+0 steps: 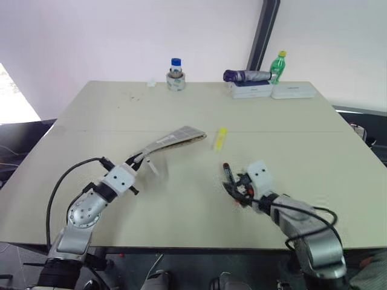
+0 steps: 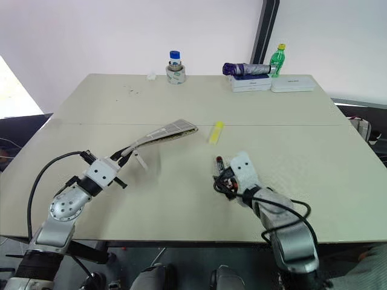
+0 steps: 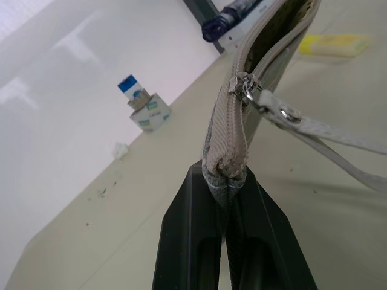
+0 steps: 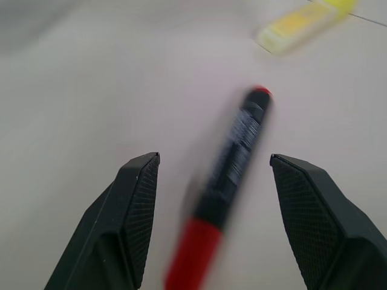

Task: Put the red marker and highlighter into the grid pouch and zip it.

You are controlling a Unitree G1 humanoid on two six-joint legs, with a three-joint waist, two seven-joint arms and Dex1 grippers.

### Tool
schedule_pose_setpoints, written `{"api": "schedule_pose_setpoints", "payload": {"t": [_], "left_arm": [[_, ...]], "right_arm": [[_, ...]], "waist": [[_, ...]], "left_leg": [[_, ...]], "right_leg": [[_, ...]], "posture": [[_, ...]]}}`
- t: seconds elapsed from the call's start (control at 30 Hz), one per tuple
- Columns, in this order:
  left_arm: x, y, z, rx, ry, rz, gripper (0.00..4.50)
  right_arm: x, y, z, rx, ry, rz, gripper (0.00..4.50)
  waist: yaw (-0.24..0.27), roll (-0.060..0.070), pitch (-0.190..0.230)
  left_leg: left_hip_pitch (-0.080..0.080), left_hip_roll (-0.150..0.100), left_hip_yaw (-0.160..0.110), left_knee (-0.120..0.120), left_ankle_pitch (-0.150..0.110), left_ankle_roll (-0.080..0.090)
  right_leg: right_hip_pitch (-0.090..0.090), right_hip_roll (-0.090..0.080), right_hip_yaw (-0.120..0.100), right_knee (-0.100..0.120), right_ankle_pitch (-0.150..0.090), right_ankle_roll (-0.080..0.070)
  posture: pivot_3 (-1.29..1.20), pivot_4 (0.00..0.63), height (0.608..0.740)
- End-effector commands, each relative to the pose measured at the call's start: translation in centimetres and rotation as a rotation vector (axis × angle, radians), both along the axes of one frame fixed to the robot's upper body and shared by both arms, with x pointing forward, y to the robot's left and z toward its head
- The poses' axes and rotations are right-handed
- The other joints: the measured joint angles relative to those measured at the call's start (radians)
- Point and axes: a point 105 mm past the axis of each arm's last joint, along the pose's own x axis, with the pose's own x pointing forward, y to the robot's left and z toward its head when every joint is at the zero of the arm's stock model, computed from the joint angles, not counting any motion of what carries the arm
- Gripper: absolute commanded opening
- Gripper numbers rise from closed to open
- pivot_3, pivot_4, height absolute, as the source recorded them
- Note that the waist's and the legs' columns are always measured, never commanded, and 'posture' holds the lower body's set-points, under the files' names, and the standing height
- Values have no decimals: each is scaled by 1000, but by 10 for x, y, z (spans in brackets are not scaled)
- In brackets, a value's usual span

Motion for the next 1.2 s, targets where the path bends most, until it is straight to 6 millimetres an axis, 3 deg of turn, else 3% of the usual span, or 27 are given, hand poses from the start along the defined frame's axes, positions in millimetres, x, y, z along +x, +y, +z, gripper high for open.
{"api": "schedule_pose_setpoints", "payload": {"t": [0.03,0.2,0.47,0.57,0.7,0.87,1.0,1.1,1.2], "left_arm": [[-2,0,11,8,-52,-23,0],[-1,-1,10,15,-50,-36,0],[-2,-4,10,28,-51,-50,0],[-2,-4,10,27,-51,-49,0],[-2,-4,9,28,-49,-48,0],[-1,-2,9,23,-43,-44,0],[0,1,7,43,-17,-62,0],[1,1,6,39,2,-91,0],[3,0,5,46,7,-101,0]], "right_arm": [[-5,2,8,-12,-39,-20,3012],[-12,10,-6,68,24,-38,3012],[-9,9,-15,18,70,-32,3012],[-10,5,-28,22,142,-62,2160],[-5,-1,-34,9,141,-94,304],[11,9,7,67,-47,23,312],[30,-5,51,-124,-303,209,312],[33,-4,56,-194,-324,309,312],[30,9,53,-318,-357,441,312]], "waist": [[0,0,0],[-1,0,0],[0,0,0],[0,0,0],[0,-2,-1],[0,-3,-1],[0,-3,-1],[2,-3,-1],[1,-3,-1]], "left_leg": [[0,0,0,0,0,0],[0,0,0,-1,0,0],[-1,0,0,0,0,0],[-1,0,0,0,0,0],[0,0,0,0,0,0],[0,0,0,1,0,0],[-1,0,0,1,0,1],[-1,0,0,0,0,1],[-1,0,0,-1,0,1]], "right_leg": [[0,0,0,0,0,0],[-1,1,0,0,0,0],[0,1,0,0,0,0],[0,1,0,0,0,0],[0,1,0,0,0,0],[0,1,0,-1,0,0],[0,1,0,-1,0,0],[0,1,0,-1,0,1],[0,1,0,-1,-1,2]], "posture": [[0,150,737],[0,150,737],[0,150,737],[0,150,737],[0,150,737],[0,150,737],[0,150,737],[0,150,737],[0,150,737]]}}
